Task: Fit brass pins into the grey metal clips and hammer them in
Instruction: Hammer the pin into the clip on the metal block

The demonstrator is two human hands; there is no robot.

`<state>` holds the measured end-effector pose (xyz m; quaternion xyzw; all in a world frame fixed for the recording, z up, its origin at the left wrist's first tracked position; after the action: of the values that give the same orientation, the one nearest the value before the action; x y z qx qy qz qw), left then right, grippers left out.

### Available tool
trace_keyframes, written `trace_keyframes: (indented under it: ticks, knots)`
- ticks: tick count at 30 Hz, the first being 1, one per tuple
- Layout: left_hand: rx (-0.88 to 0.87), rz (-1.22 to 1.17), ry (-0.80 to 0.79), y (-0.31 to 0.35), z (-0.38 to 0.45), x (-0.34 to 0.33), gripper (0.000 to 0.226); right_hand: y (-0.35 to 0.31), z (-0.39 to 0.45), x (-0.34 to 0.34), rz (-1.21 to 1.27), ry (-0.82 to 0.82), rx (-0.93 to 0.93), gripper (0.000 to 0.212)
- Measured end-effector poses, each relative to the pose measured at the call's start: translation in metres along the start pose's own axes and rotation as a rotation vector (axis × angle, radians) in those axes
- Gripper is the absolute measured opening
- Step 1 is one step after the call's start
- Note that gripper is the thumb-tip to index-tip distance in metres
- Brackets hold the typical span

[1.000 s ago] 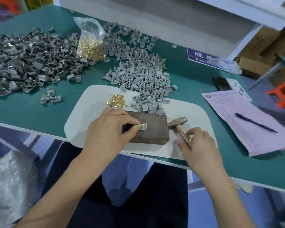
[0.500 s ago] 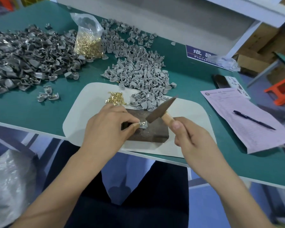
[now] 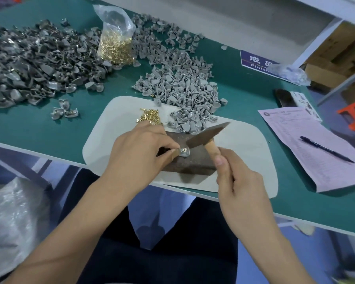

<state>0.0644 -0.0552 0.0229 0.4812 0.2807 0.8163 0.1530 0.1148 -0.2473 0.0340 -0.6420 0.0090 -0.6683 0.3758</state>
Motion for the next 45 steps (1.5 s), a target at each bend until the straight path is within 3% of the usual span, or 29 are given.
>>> trace_keyframes:
  ticks: [2, 6, 10, 14, 18, 22, 26, 30, 34, 37, 42, 45]
  knots:
    - [0.000, 0.008, 0.004, -0.001, -0.001, 0.000, 0.005, 0.004, -0.001, -0.006, -0.011, -0.061, -0.007, 0.041]
    - [-0.003, 0.003, 0.011, -0.001, 0.000, -0.001, 0.008, 0.008, -0.001, 0.009, 0.032, 0.070, -0.016, 0.042]
    - [0.004, 0.011, 0.008, -0.003, -0.001, -0.001, 0.005, 0.006, 0.002, -0.003, -0.065, -0.047, 0.007, 0.040]
    - [0.019, 0.006, -0.003, -0.005, -0.001, -0.002, 0.005, 0.003, 0.002, 0.016, 0.045, 0.108, 0.002, 0.036]
    - [0.006, 0.014, -0.001, -0.003, 0.000, 0.000, 0.005, -0.001, 0.004, -0.004, -0.099, -0.078, 0.033, 0.037]
    - [0.018, 0.001, -0.007, -0.004, -0.001, 0.000, 0.005, 0.000, 0.001, 0.016, 0.009, 0.085, 0.015, 0.042]
    - [0.005, 0.007, -0.018, -0.004, -0.001, 0.000, 0.007, 0.000, -0.003, -0.008, -0.108, -0.101, 0.003, 0.039]
    - [0.011, -0.006, -0.025, -0.005, 0.000, -0.001, 0.006, 0.004, 0.004, 0.010, -0.017, 0.049, -0.002, 0.042]
    - [0.015, -0.012, -0.023, -0.005, 0.000, -0.001, 0.005, 0.006, 0.007, 0.001, -0.095, -0.071, 0.015, 0.044]
    - [0.030, -0.021, -0.035, -0.007, 0.000, -0.001, 0.005, 0.007, 0.005, 0.019, 0.041, 0.091, 0.005, 0.038]
    - [0.030, -0.012, -0.032, -0.005, 0.000, 0.000, 0.006, -0.001, 0.003, -0.004, -0.069, -0.073, 0.033, 0.037]
    - [0.041, -0.012, -0.038, -0.005, 0.001, 0.001, 0.006, 0.002, 0.003, 0.011, 0.017, 0.042, 0.007, 0.040]
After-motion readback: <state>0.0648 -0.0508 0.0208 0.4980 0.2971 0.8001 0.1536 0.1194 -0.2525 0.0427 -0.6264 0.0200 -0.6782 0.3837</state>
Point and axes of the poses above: each hand's wrist, its own z-axis towards the middle knuckle, its own x-axis out of the back of the hand, y = z × x, the point moved 10 cm from there along z, towards the middle knuckle, and after that the axes turned 5 degrees about -z, right-handed, at the moved point
